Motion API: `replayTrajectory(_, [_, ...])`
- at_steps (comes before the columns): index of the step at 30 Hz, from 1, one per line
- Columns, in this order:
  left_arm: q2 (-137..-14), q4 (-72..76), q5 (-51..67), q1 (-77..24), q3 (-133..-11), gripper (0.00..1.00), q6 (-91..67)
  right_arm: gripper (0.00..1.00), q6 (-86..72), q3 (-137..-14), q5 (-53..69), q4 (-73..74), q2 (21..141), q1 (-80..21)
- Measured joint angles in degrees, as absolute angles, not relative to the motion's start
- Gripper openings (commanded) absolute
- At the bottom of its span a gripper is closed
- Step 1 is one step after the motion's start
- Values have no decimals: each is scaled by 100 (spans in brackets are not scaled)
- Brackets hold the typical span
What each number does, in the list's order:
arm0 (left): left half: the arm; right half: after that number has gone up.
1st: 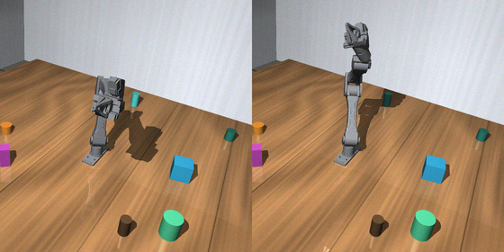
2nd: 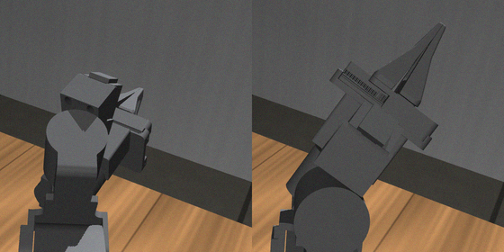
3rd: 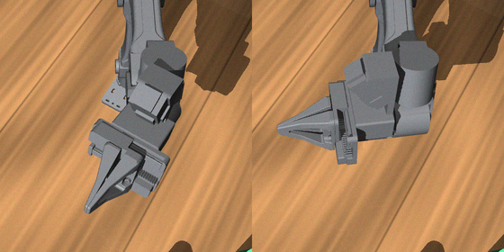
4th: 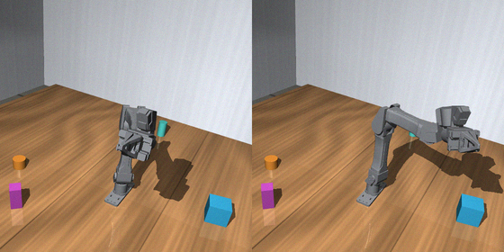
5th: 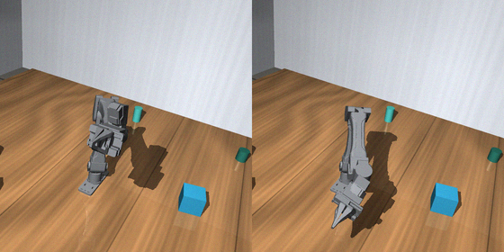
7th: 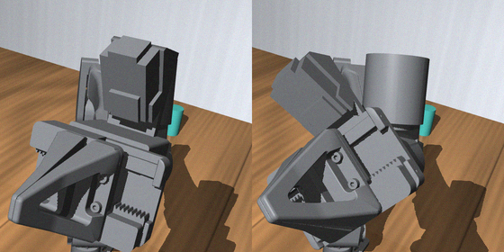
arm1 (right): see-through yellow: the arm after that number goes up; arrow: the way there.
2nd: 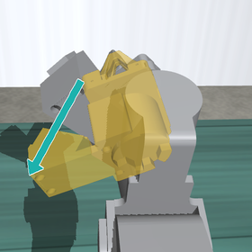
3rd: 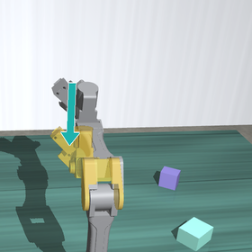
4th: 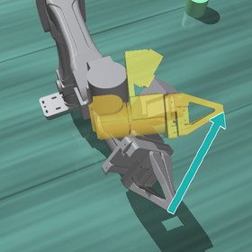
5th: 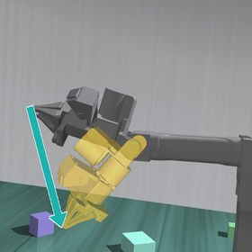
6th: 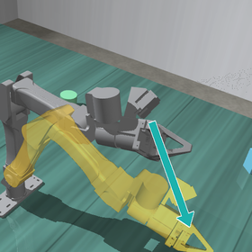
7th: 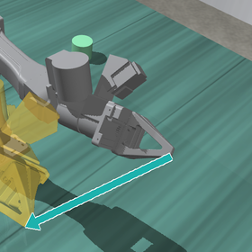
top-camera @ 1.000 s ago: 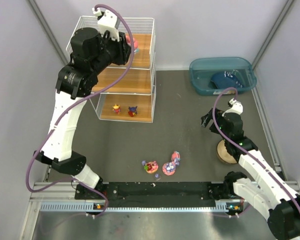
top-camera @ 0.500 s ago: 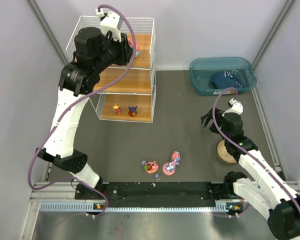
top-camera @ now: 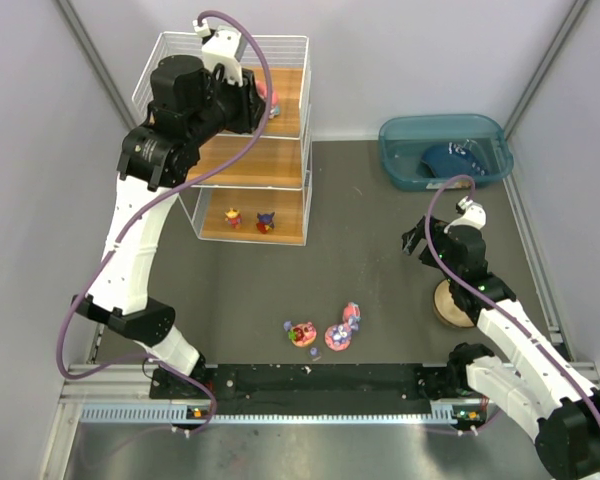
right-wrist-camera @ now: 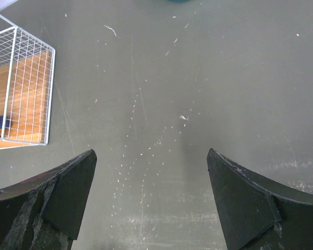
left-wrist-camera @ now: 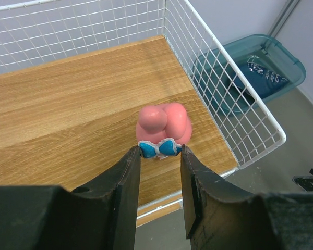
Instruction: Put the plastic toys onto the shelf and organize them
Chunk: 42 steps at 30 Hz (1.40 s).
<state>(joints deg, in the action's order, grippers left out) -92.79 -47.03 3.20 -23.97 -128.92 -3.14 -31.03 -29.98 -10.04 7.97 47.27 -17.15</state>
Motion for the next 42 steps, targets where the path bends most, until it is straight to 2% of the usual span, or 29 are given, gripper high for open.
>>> replayTrajectory(13, [-9327, -4742, 370, -2364, -12897, 1, -316, 89, -3100, -2998, -1004, 819, 4727, -1715])
replayTrajectory(31, [-9327, -4753, 462, -2340, -12901, 22, -309, 92, -3100, -2998, -1004, 821, 4731, -1715])
replayTrajectory(42, [-9327, -4753, 515, -2338, -12901, 31, -309, 92, -3098, -2998, -1004, 821, 4742, -1715])
